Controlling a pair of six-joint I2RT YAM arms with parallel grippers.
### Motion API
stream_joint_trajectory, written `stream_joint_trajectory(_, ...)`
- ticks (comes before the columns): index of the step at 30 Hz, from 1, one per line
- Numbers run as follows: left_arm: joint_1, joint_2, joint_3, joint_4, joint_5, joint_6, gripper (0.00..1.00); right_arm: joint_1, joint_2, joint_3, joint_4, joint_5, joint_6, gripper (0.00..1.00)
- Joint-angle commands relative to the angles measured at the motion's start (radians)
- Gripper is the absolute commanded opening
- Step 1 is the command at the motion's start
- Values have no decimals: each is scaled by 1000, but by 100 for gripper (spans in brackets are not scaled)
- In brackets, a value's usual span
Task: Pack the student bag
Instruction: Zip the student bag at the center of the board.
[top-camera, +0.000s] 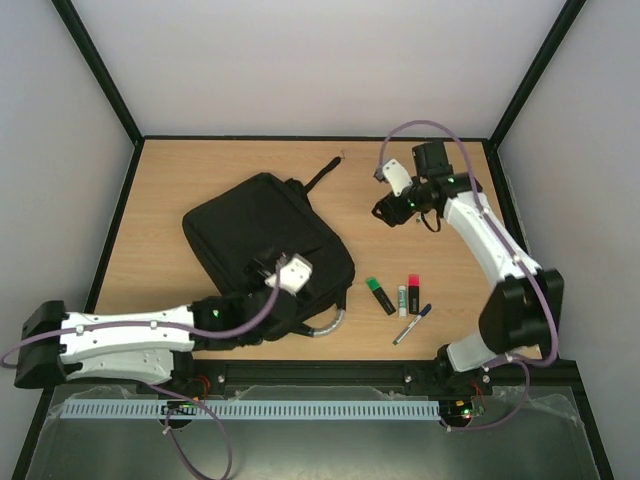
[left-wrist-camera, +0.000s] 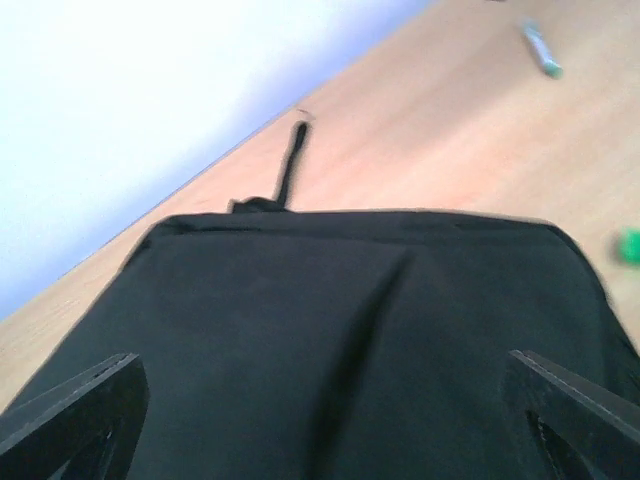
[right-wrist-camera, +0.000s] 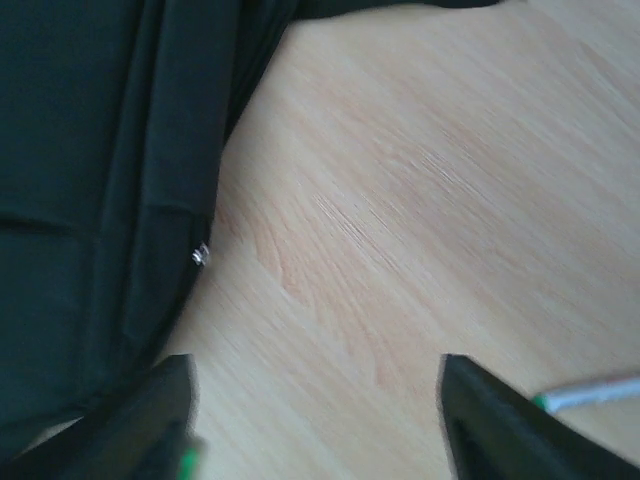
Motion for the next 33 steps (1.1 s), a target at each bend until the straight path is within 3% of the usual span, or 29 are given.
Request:
stream_joint_trajectory(1, 171, -57, 90, -78, 95, -65, 100, 8, -168, -110, 96, 61, 221, 80)
stream_joint_trajectory(2, 226, -57, 113, -94, 160, -70, 100, 7, -201, -141, 109, 66, 254, 96)
stream_joint_trajectory(3, 274, -52, 139, -112, 215, -71, 99, 7, -228, -171, 107, 50, 266, 100)
stream_joint_trajectory(8, 453, 36, 251, -215, 394, -79, 99, 8, -291, -280, 13, -27, 190, 99)
stream_joint_trajectory(10, 520, 73, 268, -244, 483, -72, 94, 7, -301, -320, -24, -32, 143, 100)
stream_joint_trajectory(13, 570, 104, 251, -254, 556, -59, 88, 10, -336, -401, -27, -7, 105, 92)
stream_joint_trajectory(21, 581, 170, 207, -228, 572, -11, 83, 56, -360, -523, 6, 46, 71, 78)
stream_joint_trajectory(33, 476, 275, 182, -245, 407, 23, 79, 161, -309, -572, 47, 98, 104, 66)
